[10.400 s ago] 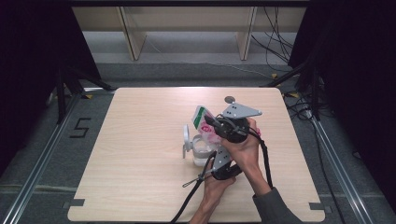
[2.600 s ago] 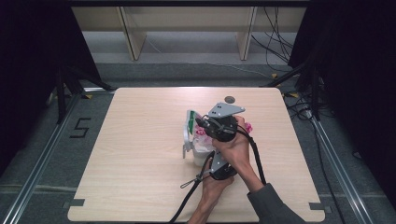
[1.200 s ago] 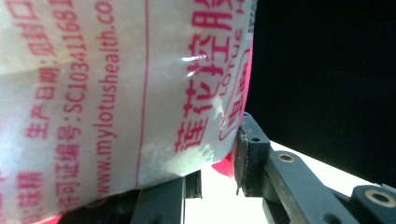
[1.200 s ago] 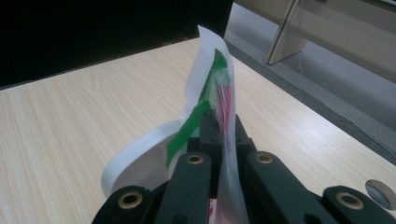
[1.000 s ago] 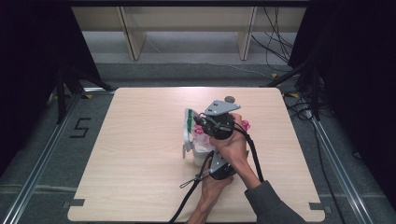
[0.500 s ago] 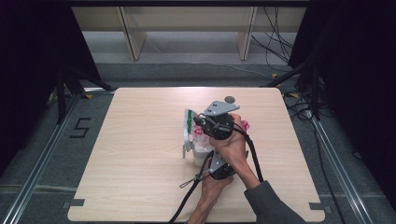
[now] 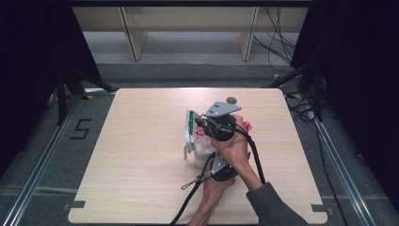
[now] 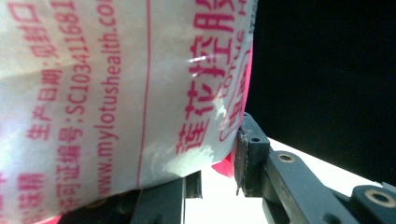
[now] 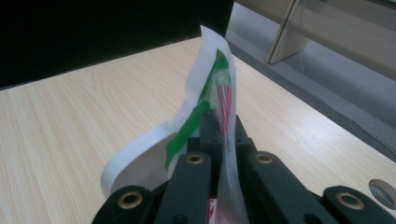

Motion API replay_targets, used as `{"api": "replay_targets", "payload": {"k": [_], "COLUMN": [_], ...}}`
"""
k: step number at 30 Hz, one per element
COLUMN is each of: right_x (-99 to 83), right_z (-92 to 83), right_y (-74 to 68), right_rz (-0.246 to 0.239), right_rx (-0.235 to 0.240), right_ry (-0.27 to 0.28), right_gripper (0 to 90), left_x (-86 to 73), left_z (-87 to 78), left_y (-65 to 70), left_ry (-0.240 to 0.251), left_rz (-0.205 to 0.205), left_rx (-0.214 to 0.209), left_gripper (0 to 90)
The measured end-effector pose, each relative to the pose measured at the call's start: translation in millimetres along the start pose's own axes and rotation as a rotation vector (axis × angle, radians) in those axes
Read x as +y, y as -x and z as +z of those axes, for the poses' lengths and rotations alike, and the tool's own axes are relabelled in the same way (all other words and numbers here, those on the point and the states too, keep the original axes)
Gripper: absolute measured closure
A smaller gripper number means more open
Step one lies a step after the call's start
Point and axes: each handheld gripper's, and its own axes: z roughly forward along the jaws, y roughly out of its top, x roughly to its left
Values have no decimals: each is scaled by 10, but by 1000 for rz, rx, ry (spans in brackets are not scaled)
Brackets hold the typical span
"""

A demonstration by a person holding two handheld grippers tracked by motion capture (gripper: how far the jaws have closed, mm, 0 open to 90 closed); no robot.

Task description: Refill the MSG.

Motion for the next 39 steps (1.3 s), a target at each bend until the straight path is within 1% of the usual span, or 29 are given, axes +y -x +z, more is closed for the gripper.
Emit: {"api": "replay_targets", "payload": {"k": [1,3,5,6,7,9,10,12,15,16,17,18,19,20,21,22,23,24,26,27,28,29,31,34,35,36,37,38,39], "right_x": [1,4,4,1,6,5,8,3,9,11,10,3,6,7,7,10,8,4,5,8,10,5,4,8,6,3,0,-3,-10], "right_z": [7,4,5,11,-1,-4,-8,2,0,5,8,20,23,21,16,4,-1,11,17,6,7,14,21,17,17,5,0,-1,-2], "right_y": [7,12,5,-5,3,-9,1,-2,-4,11,7,-12,-7,-6,-3,5,-6,-16,-6,-4,5,-10,-12,2,2,-2,7,15,13], "right_rz": [-12,-14,-25,-19,-17,-1,-15,-19,-5,-34,-35,-18,-32,-30,-26,-28,-12,-11,-27,-20,-31,-16,-24,-20,-22,-6,-15,-22,-15], "right_rx": [-2,5,-6,-11,-6,-7,-2,-12,4,-2,-5,-15,-11,-12,-12,1,0,-4,-10,-6,-4,-10,-13,7,6,3,1,2,-1], "right_ry": [8,8,2,7,-2,10,2,4,-6,7,5,11,5,10,14,8,1,6,12,4,9,13,8,7,5,-1,9,18,27], "right_gripper": [898,898,898,898,898,898,898,898,898,898,898,898,898,898,898,898,898,898,898,898,898,898,898,898,898,898,899,899,898], "left_x": [1,4,0,1,5,4,2,3,6,5,2,0,0,2,1,0,-1,0,2,3,1,0,1,1,0,0,-1,-4,-6], "left_z": [0,-3,3,2,-3,-4,-1,-3,-7,-6,-2,-3,-3,-5,4,9,9,-4,0,-5,-5,-4,-4,-8,-8,-3,4,8,5], "left_y": [0,-3,-2,-1,-4,-1,-1,-4,-5,-4,-4,-4,-4,-5,12,23,24,-3,0,-1,0,-4,-7,-8,-7,-2,13,19,14], "left_ry": [1,2,8,8,4,8,8,3,4,5,11,10,11,9,30,45,43,10,16,10,10,10,10,2,1,5,23,29,19], "left_rz": [0,4,0,1,5,6,3,3,4,0,-3,-1,0,2,-26,-43,-42,-1,-7,-6,-7,-1,0,2,2,-5,-27,-37,-30], "left_rx": [0,3,2,4,1,3,1,1,2,3,3,3,4,4,3,6,4,3,4,1,1,4,6,10,10,10,13,15,18], "left_gripper": [744,744,744,744,744,744,744,744,744,743,744,744,743,743,744,744,744,743,744,744,743,743,743,743,743,743,744,743,743]}}
